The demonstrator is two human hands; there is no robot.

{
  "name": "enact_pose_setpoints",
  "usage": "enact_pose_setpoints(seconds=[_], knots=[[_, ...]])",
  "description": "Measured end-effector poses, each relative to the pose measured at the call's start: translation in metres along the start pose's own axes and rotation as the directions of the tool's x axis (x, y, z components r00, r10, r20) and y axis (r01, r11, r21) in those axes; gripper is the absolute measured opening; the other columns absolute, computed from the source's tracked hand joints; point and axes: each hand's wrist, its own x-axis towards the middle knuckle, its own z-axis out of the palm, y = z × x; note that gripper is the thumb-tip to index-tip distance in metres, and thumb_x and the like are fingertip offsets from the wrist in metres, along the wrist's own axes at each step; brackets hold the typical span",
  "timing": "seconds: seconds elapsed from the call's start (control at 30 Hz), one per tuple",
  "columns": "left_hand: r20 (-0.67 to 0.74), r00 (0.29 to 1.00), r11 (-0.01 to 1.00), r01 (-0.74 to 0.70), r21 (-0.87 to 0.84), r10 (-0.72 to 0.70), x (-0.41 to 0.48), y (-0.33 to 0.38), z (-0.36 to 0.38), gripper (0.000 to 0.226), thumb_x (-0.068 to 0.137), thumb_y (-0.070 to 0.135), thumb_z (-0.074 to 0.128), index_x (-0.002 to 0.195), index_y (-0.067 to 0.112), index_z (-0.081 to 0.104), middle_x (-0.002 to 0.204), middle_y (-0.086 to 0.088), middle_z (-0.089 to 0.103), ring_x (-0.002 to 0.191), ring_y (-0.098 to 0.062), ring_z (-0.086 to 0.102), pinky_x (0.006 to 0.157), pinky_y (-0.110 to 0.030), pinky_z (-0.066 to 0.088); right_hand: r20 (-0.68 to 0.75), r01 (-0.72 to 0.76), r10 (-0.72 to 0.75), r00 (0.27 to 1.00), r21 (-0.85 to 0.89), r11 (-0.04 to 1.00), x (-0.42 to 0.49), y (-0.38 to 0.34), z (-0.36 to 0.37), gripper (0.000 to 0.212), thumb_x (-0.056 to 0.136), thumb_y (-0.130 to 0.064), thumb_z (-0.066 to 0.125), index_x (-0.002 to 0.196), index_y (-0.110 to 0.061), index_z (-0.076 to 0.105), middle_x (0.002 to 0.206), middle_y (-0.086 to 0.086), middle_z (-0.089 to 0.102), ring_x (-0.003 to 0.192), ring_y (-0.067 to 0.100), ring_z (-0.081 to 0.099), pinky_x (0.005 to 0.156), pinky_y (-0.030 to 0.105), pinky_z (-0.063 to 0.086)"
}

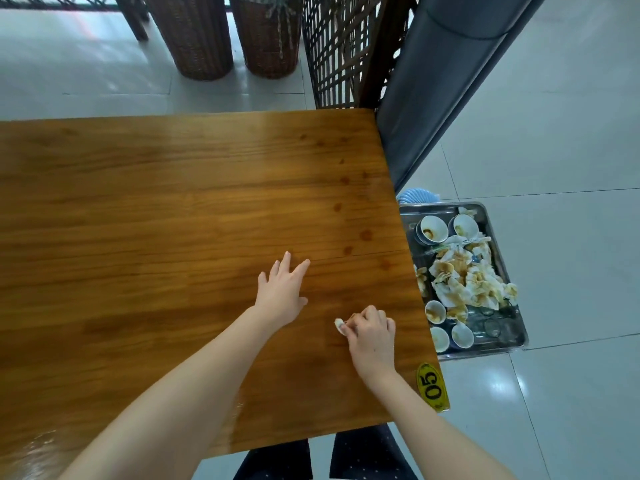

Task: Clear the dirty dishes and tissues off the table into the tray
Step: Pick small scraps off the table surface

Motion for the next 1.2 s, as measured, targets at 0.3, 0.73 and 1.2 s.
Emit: enact_pose_setpoints(seconds=[0.3,0.73,1.2], knots=[[-0.031,0.997,0.997,0.07,-0.016,-0.07,0.006,0.08,0.019,0.074,0.095,0.025,0.058,0.153,0.032,0.013,0.162,-0.01,-0.002,0.149,-0.032,0.003,0.117,-0.052,0.011,-0.035,0.004,-0.001,0.999,0.091,0.996,0.043,0.076,-0.059,0.014,0.088,-0.029,0.066,0.083,-0.017,0.07,0.085,-0.002,0.058,0.086,0.019,0.05,0.078,0.033,0.031],[-0.061,0.998,0.997,-0.038,-0.068,0.034,0.03,0.22,0.038,0.062,0.099,0.024,0.05,0.153,0.025,0.018,0.162,-0.012,0.003,0.148,-0.03,0.007,0.117,-0.051,0.014,0.012,-0.169,0.169,0.986,0.044,0.985,0.084,0.246,-0.126,0.017,0.091,-0.032,0.06,0.084,-0.017,0.062,0.089,-0.004,0.057,0.093,0.02,0.052,0.087,0.035,0.03],[0.02,0.999,0.999,-0.043,-0.009,0.043,0.044,0.278,0.059,0.063,0.098,0.029,0.05,0.152,0.029,0.018,0.161,-0.01,0.008,0.147,-0.029,0.015,0.116,-0.05,0.016,0.067,-0.225,0.225,0.972,-0.017,0.974,0.081,0.297,-0.119,0.011,0.088,-0.023,0.063,0.098,-0.019,0.063,0.104,-0.001,0.06,0.104,0.021,0.051,0.09,0.037,0.033]])
